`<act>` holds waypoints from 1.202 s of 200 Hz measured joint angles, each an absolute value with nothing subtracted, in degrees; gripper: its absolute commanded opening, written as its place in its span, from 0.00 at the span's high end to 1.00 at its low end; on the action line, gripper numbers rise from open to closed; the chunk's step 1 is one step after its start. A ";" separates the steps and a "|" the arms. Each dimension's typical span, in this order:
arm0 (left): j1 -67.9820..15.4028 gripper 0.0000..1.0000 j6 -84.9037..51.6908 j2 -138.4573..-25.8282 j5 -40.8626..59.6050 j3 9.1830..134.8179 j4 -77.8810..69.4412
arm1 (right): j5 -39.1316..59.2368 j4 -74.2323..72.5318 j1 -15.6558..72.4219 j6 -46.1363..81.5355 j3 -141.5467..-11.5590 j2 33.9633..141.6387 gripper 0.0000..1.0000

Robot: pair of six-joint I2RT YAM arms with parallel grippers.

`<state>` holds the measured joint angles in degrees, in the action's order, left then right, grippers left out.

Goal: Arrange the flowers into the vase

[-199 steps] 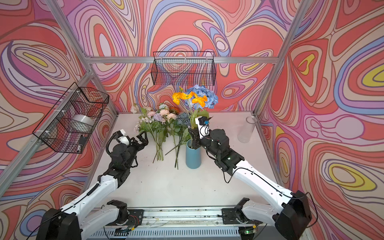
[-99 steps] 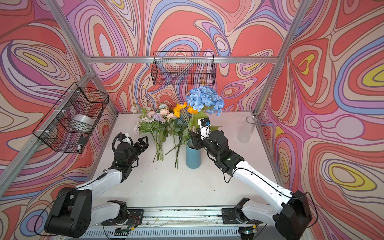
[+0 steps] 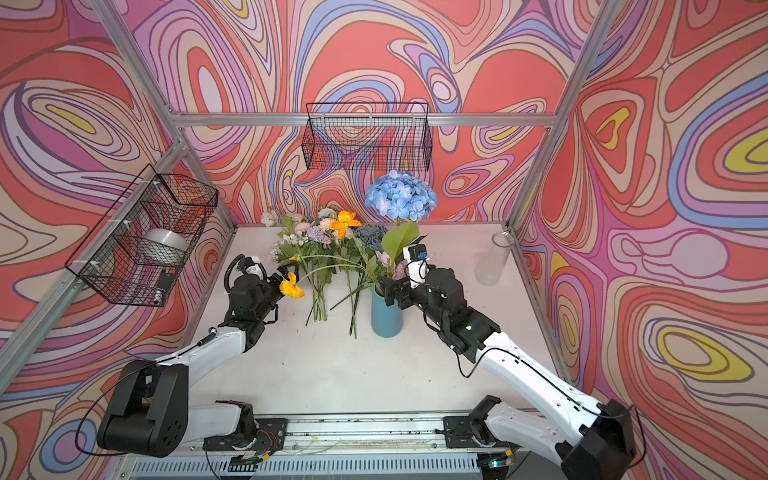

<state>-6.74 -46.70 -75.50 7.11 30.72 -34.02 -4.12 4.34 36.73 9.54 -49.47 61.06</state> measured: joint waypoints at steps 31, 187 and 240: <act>-6.74 0.11 -46.74 -75.50 7.33 30.72 -33.45 | -3.53 3.77 36.73 7.92 -49.52 66.00 0.02; -5.96 0.34 -39.11 -80.90 7.53 37.87 -27.14 | -9.02 -9.93 36.73 9.26 -51.51 76.34 0.41; -5.93 0.35 -36.71 -92.97 11.29 50.63 -22.79 | -9.63 -11.16 36.73 11.00 -50.39 75.77 0.58</act>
